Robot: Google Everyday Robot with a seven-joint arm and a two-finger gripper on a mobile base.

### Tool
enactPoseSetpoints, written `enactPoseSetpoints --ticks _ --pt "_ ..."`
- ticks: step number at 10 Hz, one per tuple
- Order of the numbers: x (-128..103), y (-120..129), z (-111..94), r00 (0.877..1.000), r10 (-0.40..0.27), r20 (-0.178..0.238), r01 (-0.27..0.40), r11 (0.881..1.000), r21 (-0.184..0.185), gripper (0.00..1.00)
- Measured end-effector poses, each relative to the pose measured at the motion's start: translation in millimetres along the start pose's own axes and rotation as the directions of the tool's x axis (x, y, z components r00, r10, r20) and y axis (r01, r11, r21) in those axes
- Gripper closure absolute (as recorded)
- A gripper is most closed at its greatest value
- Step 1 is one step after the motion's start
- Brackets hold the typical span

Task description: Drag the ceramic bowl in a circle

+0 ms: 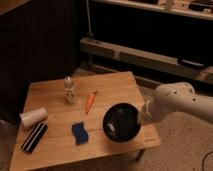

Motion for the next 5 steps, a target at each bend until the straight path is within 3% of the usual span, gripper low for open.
enactPoseSetpoints --ticks 2,3,5 --pt "7.2 10.5 36.9 0.999 -0.038 -0.035 0.037 0.998 -0.044 0.81" --pt "9.2 17.4 65.2 0.996 -0.071 -0.046 0.068 0.996 -0.062 0.81" --pt "8.4 29.3 89.5 0.991 -0.12 -0.053 0.116 0.991 -0.07 0.81"
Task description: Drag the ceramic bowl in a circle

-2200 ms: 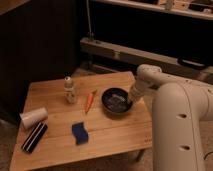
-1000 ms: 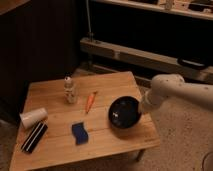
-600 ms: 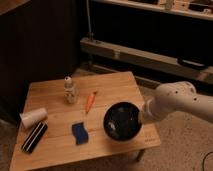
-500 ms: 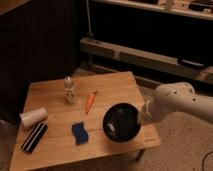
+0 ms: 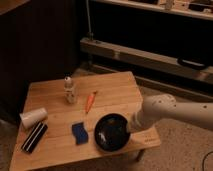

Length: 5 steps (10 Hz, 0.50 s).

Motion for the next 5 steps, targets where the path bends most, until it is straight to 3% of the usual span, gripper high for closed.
enactPoseSetpoints --ticks 1,3,5 --pt "-8.5 14.0 10.1 0.999 -0.035 -0.007 0.035 0.999 0.006 0.81" --pt "-33.2 38.0 10.3 0.996 -0.084 -0.007 0.085 0.996 0.014 0.81" --pt "-70.5 32.2 3.4 0.995 -0.105 -0.007 0.105 0.994 0.026 0.81"
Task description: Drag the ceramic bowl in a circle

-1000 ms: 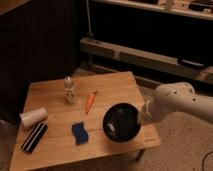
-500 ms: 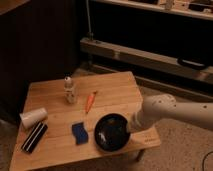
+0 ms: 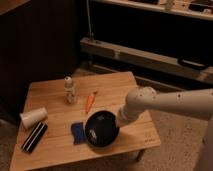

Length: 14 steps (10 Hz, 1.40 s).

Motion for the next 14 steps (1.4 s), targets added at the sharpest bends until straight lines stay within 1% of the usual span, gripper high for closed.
enactPoseSetpoints --ticks 1,2,4,5,7,8,9,10,12,13,14 --pt "-13.0 -7.3 2.2 1.0 -0.001 -0.006 0.001 1.0 0.002 0.81" --pt "-34.3 -24.1 10.2 1.0 0.013 -0.019 -0.013 1.0 0.002 0.81" --pt "-60.6 -50.9 22.8 0.998 0.047 -0.031 -0.046 0.999 0.012 0.81" --pt "-76.7 -67.0 26.7 0.997 0.073 -0.029 -0.072 0.997 0.022 0.81" --pt "-89.9 -90.1 27.3 0.992 0.121 -0.02 -0.12 0.992 0.041 0.81" --pt "-87.1 -105.9 23.2 0.988 0.154 -0.014 -0.153 0.987 0.053 0.81" --pt "-71.6 -126.8 15.7 0.98 0.198 -0.01 -0.197 0.978 0.069 0.81" --pt "-61.8 -136.3 11.3 0.976 0.218 -0.006 -0.217 0.973 0.075 0.81" --pt "-16.4 -164.5 -1.8 0.963 0.269 0.001 -0.267 0.958 0.104 0.81" --pt "7.5 -166.7 -6.3 0.961 0.278 -0.002 -0.276 0.955 0.112 0.81" --pt "29.1 -159.6 -8.5 0.963 0.27 -0.007 -0.268 0.957 0.112 0.81"
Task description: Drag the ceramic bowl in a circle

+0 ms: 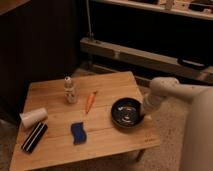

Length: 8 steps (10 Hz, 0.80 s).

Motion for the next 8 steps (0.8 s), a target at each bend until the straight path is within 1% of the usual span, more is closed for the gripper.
enactPoseSetpoints --ticks 1,2,3,4,6,8 --pt "23.8 3.2 -2.1 1.0 -0.018 -0.003 0.018 1.0 0.0 0.81" --pt "40.4 8.4 -3.6 0.999 -0.042 -0.003 0.042 0.999 -0.001 0.81" --pt "51.3 19.0 -4.8 0.997 -0.071 -0.001 0.071 0.997 -0.008 0.81" --pt "55.5 35.3 -5.5 0.994 -0.108 0.004 0.108 0.994 -0.018 0.81" --pt "43.8 73.8 -4.7 0.984 -0.18 0.014 0.181 0.983 -0.04 0.81" --pt "25.7 118.6 -0.9 0.969 -0.248 0.022 0.249 0.967 -0.061 0.81"
